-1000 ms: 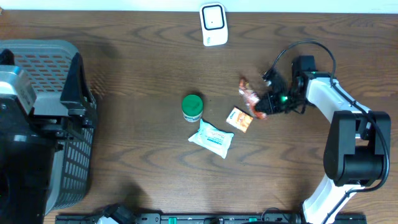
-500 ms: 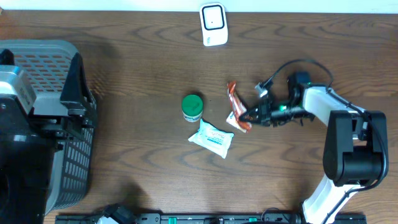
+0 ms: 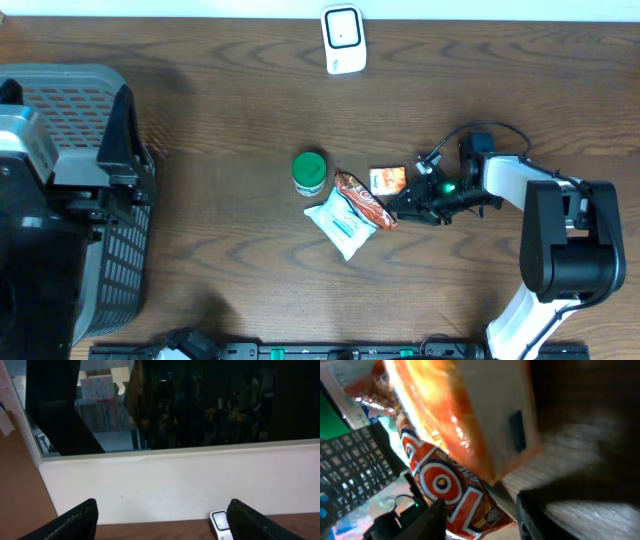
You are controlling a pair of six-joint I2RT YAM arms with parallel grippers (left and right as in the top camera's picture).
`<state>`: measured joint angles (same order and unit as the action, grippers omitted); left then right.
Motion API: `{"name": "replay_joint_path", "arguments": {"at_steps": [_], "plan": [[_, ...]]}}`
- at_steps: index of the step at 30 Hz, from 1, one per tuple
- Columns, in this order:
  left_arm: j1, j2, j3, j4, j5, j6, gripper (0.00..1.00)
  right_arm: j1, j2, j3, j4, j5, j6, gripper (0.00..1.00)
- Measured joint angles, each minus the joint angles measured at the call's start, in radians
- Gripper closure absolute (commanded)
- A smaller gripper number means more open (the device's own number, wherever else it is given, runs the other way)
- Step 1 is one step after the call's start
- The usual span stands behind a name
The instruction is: Scan the item barcode
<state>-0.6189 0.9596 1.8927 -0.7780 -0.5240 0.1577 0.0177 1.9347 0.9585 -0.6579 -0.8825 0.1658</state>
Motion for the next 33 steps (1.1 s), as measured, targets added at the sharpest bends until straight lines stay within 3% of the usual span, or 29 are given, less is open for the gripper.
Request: {"name": "replay_joint_path", "arguments": {"at_steps": [4, 7, 8, 9, 16, 21, 26, 33], "plan": [[0.000, 0.000, 0.000, 0.000, 0.000, 0.000, 0.18, 0.000, -0.004, 0.000, -0.005, 0.002, 0.012, 0.53], [0.000, 0.000, 0.000, 0.000, 0.000, 0.000, 0.18, 0.000, -0.034, 0.000, -0.029, 0.026, 0.011, 0.41], [0.000, 0.000, 0.000, 0.000, 0.000, 0.000, 0.18, 0.000, -0.046, 0.000, -0.035, 0.038, 0.009, 0.30], [0.000, 0.000, 0.000, 0.000, 0.000, 0.000, 0.18, 0.000, -0.078, -0.001, -0.052, 0.058, 0.007, 0.02], [0.000, 0.000, 0.000, 0.000, 0.000, 0.000, 0.18, 0.044, -0.393, -0.003, -0.148, 0.227, -0.044, 0.01], [0.000, 0.000, 0.000, 0.000, 0.000, 0.000, 0.18, 0.219, -0.599, -0.005, -0.168, 0.546, -0.083, 0.01], [0.000, 0.000, 0.000, 0.000, 0.000, 0.000, 0.18, 0.414, -0.627, -0.023, -0.119, 0.800, -0.099, 0.01], [0.000, 0.000, 0.000, 0.000, 0.000, 0.000, 0.18, 0.650, -0.587, -0.203, 0.037, 1.180, -0.105, 0.01]]}}
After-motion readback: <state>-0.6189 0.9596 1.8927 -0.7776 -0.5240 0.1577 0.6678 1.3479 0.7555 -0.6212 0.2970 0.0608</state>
